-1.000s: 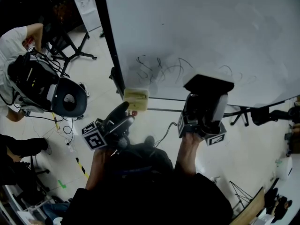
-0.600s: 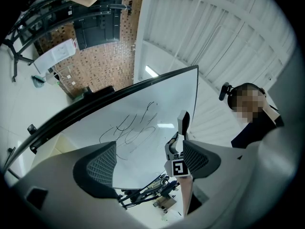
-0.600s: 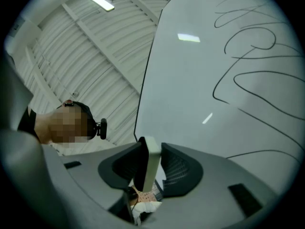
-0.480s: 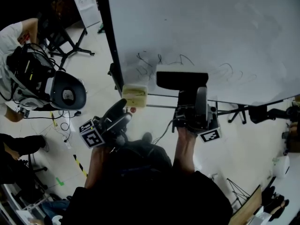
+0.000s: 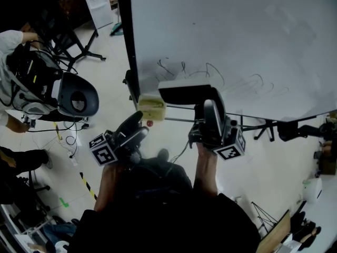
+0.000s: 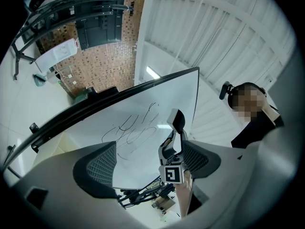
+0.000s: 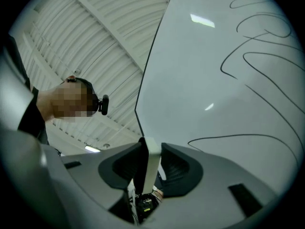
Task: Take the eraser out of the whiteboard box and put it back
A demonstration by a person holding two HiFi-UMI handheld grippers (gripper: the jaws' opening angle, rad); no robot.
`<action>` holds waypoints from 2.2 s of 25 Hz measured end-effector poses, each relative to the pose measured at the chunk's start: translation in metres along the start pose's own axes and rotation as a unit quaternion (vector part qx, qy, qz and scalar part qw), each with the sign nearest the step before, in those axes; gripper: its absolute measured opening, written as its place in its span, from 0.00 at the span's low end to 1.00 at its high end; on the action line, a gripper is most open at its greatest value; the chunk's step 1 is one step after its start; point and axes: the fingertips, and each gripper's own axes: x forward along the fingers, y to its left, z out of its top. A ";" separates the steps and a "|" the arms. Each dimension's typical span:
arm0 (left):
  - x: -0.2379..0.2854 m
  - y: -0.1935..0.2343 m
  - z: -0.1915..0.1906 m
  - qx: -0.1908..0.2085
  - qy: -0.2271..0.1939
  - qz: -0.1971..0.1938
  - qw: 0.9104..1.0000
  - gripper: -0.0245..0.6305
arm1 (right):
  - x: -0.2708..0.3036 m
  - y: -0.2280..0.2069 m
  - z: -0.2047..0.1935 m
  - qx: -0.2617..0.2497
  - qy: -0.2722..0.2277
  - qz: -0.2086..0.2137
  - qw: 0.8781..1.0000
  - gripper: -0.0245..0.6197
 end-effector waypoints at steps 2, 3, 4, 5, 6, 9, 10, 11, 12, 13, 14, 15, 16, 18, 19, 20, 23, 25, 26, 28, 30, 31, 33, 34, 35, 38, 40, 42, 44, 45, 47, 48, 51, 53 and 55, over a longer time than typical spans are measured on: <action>-0.001 0.000 0.000 -0.001 -0.001 0.000 1.000 0.69 | -0.004 -0.005 -0.012 -0.003 0.021 -0.007 1.000 0.27; -0.002 0.000 0.000 -0.001 -0.001 0.000 1.000 0.69 | -0.005 -0.006 -0.018 -0.010 0.033 -0.011 0.999 0.27; -0.002 0.000 0.000 -0.001 -0.001 0.000 1.000 0.69 | -0.005 -0.008 -0.024 -0.018 0.044 -0.015 0.999 0.27; -0.002 0.001 0.001 -0.002 -0.001 0.000 1.000 0.69 | -0.004 -0.011 -0.029 -0.025 0.056 -0.019 0.998 0.27; -0.003 0.001 0.001 -0.002 -0.002 0.000 1.000 0.69 | -0.004 -0.013 -0.035 -0.031 0.066 -0.022 0.997 0.27; -0.005 0.002 0.002 -0.003 -0.003 0.001 1.000 0.69 | -0.004 -0.019 -0.049 -0.039 0.090 -0.030 0.995 0.27; -0.005 0.002 0.002 -0.003 -0.003 0.001 1.000 0.69 | -0.004 -0.020 -0.053 -0.041 0.097 -0.032 0.994 0.27; -0.006 0.003 0.002 -0.003 -0.004 0.002 1.000 0.69 | -0.004 -0.022 -0.056 -0.043 0.102 -0.034 0.993 0.27; -0.006 0.003 0.003 -0.004 -0.004 0.002 1.000 0.69 | -0.004 -0.023 -0.059 -0.044 0.108 -0.036 0.993 0.27; -0.007 0.003 0.003 -0.004 -0.005 0.002 1.000 0.69 | -0.004 -0.025 -0.063 -0.046 0.113 -0.038 0.992 0.27; -0.007 0.003 0.003 -0.005 -0.005 0.002 1.000 0.69 | -0.005 -0.026 -0.066 -0.047 0.117 -0.040 0.991 0.27; -0.008 0.004 0.004 -0.005 -0.006 0.002 1.000 0.69 | -0.005 -0.028 -0.068 -0.048 0.122 -0.041 0.991 0.27; -0.008 0.004 0.004 -0.006 -0.006 0.002 1.000 0.69 | -0.005 -0.029 -0.071 -0.049 0.125 -0.043 0.990 0.27; -0.009 0.005 0.004 -0.007 -0.005 0.003 1.000 0.69 | -0.005 -0.031 -0.076 -0.051 0.133 -0.045 0.989 0.27; -0.009 0.005 0.004 -0.007 -0.005 0.004 1.000 0.69 | -0.006 -0.032 -0.078 -0.052 0.137 -0.046 0.988 0.27; -0.009 0.006 0.004 -0.007 -0.005 0.004 1.000 0.69 | -0.006 -0.033 -0.081 -0.054 0.141 -0.047 0.987 0.27; -0.009 0.006 0.004 -0.008 -0.004 0.003 1.000 0.69 | -0.007 -0.037 -0.088 -0.060 0.155 -0.050 0.985 0.27; -0.009 0.006 0.005 -0.009 -0.003 0.004 1.000 0.69 | -0.007 -0.038 -0.093 -0.065 0.165 -0.051 0.983 0.27; -0.010 0.006 0.005 -0.009 -0.003 0.004 1.000 0.69 | -0.008 -0.038 -0.095 -0.068 0.170 -0.051 0.982 0.27; -0.010 0.007 0.006 -0.010 -0.003 0.005 1.000 0.69 | -0.008 -0.039 -0.100 -0.072 0.181 -0.052 0.980 0.27; -0.010 0.007 0.005 -0.010 -0.003 0.006 1.000 0.69 | -0.009 -0.041 -0.105 -0.072 0.191 -0.053 0.978 0.27; -0.010 0.008 0.005 -0.011 -0.002 0.006 1.000 0.69 | -0.010 -0.042 -0.108 -0.072 0.195 -0.053 0.977 0.27; -0.009 0.008 0.005 -0.011 -0.001 0.006 1.000 0.69 | -0.011 -0.044 -0.112 -0.072 0.204 -0.054 0.975 0.27; -0.009 0.008 0.005 -0.012 -0.001 0.006 1.000 0.69 | -0.012 -0.045 -0.115 -0.073 0.209 -0.054 0.974 0.27; -0.010 0.008 0.005 -0.012 -0.001 0.006 1.000 0.69 | -0.012 -0.046 -0.117 -0.074 0.214 -0.055 0.973 0.27; -0.010 0.009 0.006 -0.013 -0.002 0.008 1.000 0.69 | -0.014 -0.048 -0.124 -0.074 0.226 -0.054 0.970 0.27; -0.010 0.010 0.006 -0.013 -0.003 0.009 1.000 0.69 | -0.016 -0.049 -0.128 -0.074 0.234 -0.054 0.968 0.27; -0.011 0.010 0.006 -0.014 -0.004 0.010 1.000 0.69 | -0.017 -0.050 -0.133 -0.077 0.242 -0.054 0.966 0.27; -0.011 0.011 0.005 -0.015 -0.004 0.011 1.000 0.69 | -0.019 -0.051 -0.137 -0.080 0.252 -0.054 0.963 0.27; -0.012 0.011 0.005 -0.015 -0.005 0.012 1.000 0.69 | -0.020 -0.052 -0.140 -0.082 0.257 -0.054 0.961 0.27; -0.012 0.011 0.005 -0.016 -0.006 0.013 1.000 0.69 | -0.023 -0.053 -0.145 -0.087 0.268 -0.056 0.958 0.27; -0.013 0.011 0.005 -0.016 -0.006 0.013 1.000 0.69 | -0.024 -0.054 -0.147 -0.089 0.273 -0.056 0.956 0.27; -0.013 0.014 0.005 -0.016 -0.007 0.015 1.000 0.69 | -0.028 -0.058 -0.156 -0.097 0.288 -0.056 0.951 0.27; -0.014 0.015 0.005 -0.016 -0.008 0.016 1.000 0.69 | -0.029 -0.059 -0.162 -0.104 0.299 -0.055 0.947 0.27; -0.015 0.015 0.006 -0.017 -0.008 0.016 1.000 0.69 | -0.031 -0.059 -0.167 -0.111 0.311 -0.055 0.942 0.27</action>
